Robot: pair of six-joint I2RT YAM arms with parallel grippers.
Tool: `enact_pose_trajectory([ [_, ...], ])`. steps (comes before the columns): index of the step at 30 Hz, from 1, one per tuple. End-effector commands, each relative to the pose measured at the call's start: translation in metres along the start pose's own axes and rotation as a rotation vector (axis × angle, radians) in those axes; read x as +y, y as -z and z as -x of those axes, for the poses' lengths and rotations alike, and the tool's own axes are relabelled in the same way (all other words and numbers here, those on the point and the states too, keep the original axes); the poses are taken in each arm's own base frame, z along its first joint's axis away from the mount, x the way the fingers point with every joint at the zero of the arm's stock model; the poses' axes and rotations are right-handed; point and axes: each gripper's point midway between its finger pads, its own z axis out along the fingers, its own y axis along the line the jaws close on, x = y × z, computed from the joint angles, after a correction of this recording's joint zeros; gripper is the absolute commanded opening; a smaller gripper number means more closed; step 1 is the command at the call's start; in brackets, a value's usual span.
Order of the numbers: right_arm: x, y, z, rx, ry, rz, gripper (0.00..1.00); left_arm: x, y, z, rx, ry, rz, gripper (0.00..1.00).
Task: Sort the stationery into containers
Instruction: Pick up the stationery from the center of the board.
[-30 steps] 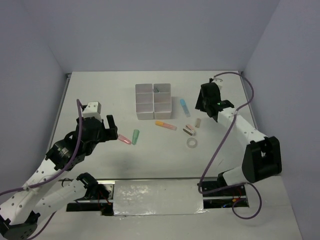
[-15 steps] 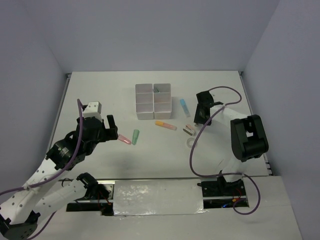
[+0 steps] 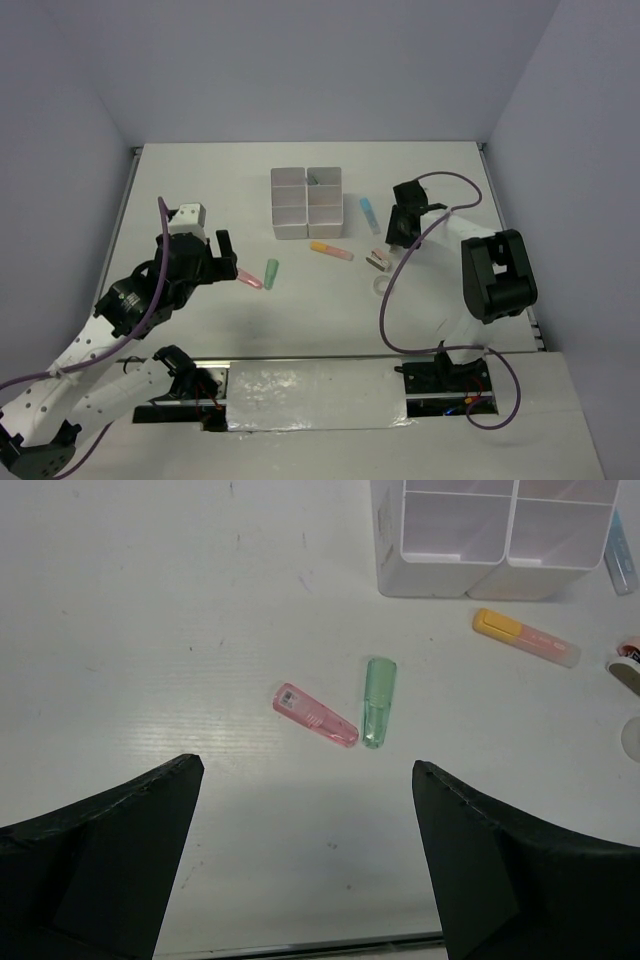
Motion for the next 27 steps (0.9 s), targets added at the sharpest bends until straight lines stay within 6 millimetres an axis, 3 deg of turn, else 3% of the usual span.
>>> enact_pose_trajectory([
  [1, 0.011, 0.006, 0.021, -0.057, -0.012, 0.037, 0.49, -0.004, -0.001, 0.007, -0.029, 0.001, -0.021, 0.99],
  [10, 0.008, -0.016, 0.011, 0.012, 0.016, -0.011, 0.49, -0.005, -0.002, 0.006, -0.025, -0.004, -0.024, 0.99],
  [16, 0.005, -0.019, 0.007, 0.048, 0.022, -0.038, 0.37, -0.006, -0.002, 0.007, -0.026, -0.004, -0.028, 0.99],
  [19, 0.01, -0.016, 0.011, 0.034, 0.029, -0.01, 0.17, -0.006, -0.002, 0.006, -0.024, -0.007, -0.03, 0.99],
  [20, 0.021, -0.004, 0.022, -0.014, 0.033, 0.05, 0.05, -0.006, -0.002, 0.006, -0.025, -0.006, -0.03, 0.99],
  [21, 0.026, 0.002, 0.023, -0.035, 0.036, 0.082, 0.04, -0.006, -0.002, 0.006, -0.023, -0.009, -0.03, 0.99],
  [24, 0.049, 0.045, 0.061, -0.18, 0.037, 0.152, 0.04, -0.008, -0.004, 0.006, -0.019, -0.013, -0.035, 0.99],
  [25, 0.056, 0.069, 0.083, -0.254, -0.002, 0.178, 0.04, -0.008, -0.004, 0.005, -0.016, -0.015, -0.031, 0.99],
  [27, 0.067, 0.097, 0.106, -0.343, -0.069, 0.219, 0.03, -0.007, -0.006, 0.004, -0.006, -0.019, -0.025, 0.99],
])
